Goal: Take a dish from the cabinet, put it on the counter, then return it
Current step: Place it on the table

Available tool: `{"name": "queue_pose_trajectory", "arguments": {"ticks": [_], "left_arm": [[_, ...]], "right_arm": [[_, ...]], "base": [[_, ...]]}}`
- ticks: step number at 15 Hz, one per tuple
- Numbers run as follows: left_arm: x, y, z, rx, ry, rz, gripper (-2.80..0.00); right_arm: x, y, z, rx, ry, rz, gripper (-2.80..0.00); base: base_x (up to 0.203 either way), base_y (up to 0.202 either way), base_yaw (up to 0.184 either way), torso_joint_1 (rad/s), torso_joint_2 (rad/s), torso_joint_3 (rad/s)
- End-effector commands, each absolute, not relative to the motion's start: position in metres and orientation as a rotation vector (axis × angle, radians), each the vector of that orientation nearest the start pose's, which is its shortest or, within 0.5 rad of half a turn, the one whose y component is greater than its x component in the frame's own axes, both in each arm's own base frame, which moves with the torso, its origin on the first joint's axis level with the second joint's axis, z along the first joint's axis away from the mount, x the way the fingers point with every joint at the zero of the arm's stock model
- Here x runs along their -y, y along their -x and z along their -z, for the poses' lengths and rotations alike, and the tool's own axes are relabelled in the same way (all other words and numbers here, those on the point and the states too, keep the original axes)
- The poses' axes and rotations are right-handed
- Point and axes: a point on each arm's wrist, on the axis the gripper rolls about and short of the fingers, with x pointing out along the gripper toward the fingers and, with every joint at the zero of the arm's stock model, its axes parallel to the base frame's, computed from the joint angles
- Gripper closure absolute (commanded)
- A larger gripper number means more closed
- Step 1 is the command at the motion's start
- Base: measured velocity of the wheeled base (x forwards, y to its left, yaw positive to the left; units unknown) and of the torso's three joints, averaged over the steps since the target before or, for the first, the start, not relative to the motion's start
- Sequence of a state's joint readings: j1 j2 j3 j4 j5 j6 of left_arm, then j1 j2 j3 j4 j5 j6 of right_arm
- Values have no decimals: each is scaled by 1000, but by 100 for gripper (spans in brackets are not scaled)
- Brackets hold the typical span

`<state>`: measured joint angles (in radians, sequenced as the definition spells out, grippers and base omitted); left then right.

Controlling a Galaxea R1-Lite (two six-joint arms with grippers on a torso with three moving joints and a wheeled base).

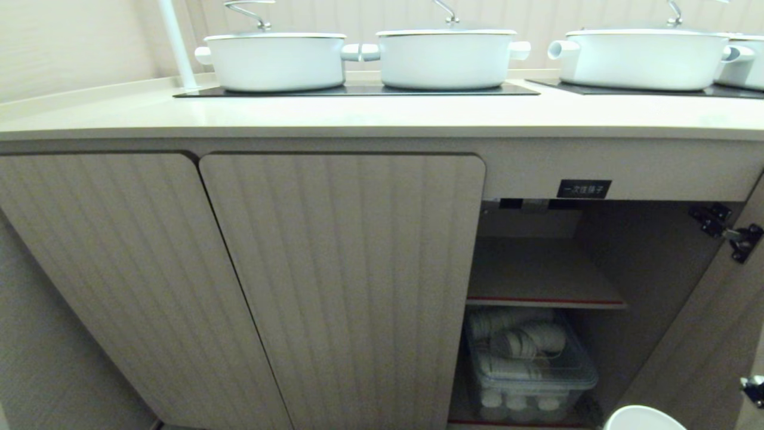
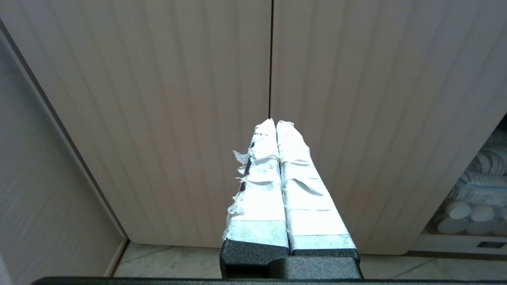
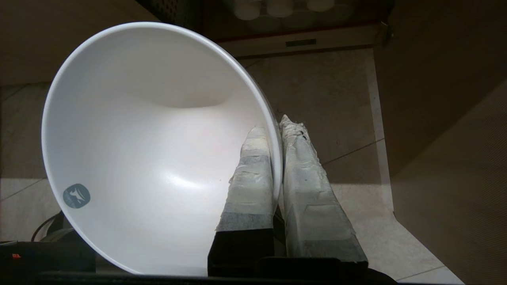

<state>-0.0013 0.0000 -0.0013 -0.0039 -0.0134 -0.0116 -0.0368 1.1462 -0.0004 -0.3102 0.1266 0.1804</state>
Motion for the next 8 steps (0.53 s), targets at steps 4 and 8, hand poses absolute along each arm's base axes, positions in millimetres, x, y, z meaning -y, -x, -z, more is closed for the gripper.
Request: {"name": "queue_pose_trajectory", "arguments": {"ticks": [4,8], "left_arm": [[0,23,-76,5,12,15,0],[0,23,-76,6,12,15,0]], "right_arm": [[0,-87,-68,-857,-233,-11,0],[0,-89,-66,-872,-231,-11,0]], "base": [[0,0,0,0,0,0],[0,0,0,0,0,0]]}}
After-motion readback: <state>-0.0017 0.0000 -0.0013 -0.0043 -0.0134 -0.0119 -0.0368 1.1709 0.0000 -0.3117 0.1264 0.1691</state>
